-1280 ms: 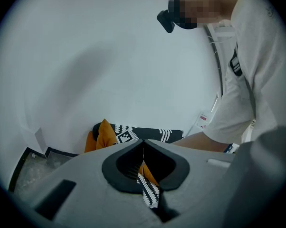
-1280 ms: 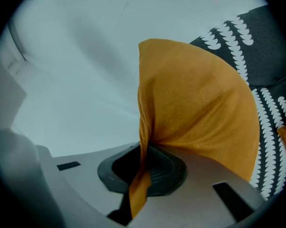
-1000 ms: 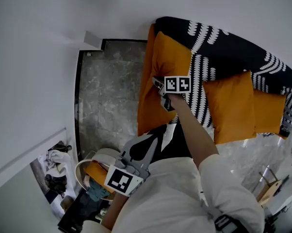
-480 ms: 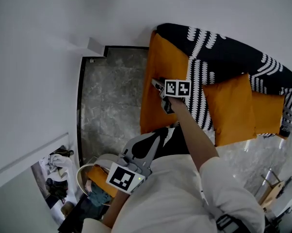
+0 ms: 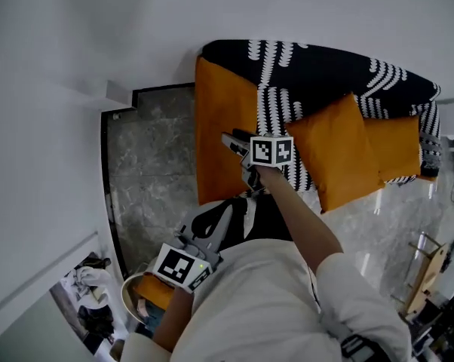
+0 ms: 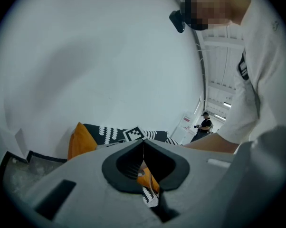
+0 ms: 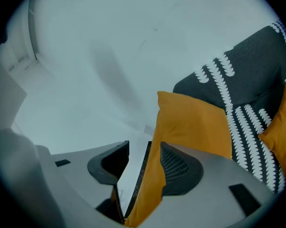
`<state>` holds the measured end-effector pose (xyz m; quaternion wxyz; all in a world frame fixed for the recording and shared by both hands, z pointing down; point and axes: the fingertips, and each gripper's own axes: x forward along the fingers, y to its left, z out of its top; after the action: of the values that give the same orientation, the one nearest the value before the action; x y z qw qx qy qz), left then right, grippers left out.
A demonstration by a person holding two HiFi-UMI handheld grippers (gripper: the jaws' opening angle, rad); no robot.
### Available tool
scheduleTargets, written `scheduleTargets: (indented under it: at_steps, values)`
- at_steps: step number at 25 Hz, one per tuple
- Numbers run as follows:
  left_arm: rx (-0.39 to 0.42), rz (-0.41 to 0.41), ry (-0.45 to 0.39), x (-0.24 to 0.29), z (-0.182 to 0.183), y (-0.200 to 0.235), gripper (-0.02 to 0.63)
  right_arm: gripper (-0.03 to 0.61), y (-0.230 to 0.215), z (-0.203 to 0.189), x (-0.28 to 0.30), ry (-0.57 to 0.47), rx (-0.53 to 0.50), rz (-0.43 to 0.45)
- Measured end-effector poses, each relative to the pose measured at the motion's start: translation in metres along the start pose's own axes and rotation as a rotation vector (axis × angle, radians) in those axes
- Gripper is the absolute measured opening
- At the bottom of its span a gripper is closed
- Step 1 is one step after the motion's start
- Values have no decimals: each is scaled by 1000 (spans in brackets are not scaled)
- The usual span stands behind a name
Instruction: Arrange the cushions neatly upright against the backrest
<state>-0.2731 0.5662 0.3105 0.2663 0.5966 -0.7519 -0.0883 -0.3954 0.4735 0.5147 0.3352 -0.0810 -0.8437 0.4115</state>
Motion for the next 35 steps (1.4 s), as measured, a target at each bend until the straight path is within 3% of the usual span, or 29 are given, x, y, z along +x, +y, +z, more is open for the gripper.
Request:
scheduleTargets:
  at_steps: [3, 6, 11, 16, 24, 35]
  values:
    - [22, -38, 23, 13, -1, -9, 12, 186, 17, 9, -40, -62, -26, 47]
    - [61, -89, 48, 32, 3, -28, 12, 126, 23, 23, -89, -157, -34, 71]
    - [116, -179, 83, 72, 2, -74, 12, 75, 10, 30, -185, -311, -39, 44]
    - [62, -261, 111, 110, -13, -138, 12, 40, -23, 12, -280, -409, -13, 0]
    - [115, -371, 183, 161, -56, -253, 12, 21, -98, -39, -424, -549, 96, -95]
    - [134, -455, 255, 226, -110, -362, 12, 9, -166, -93, -568, -693, 136, -195]
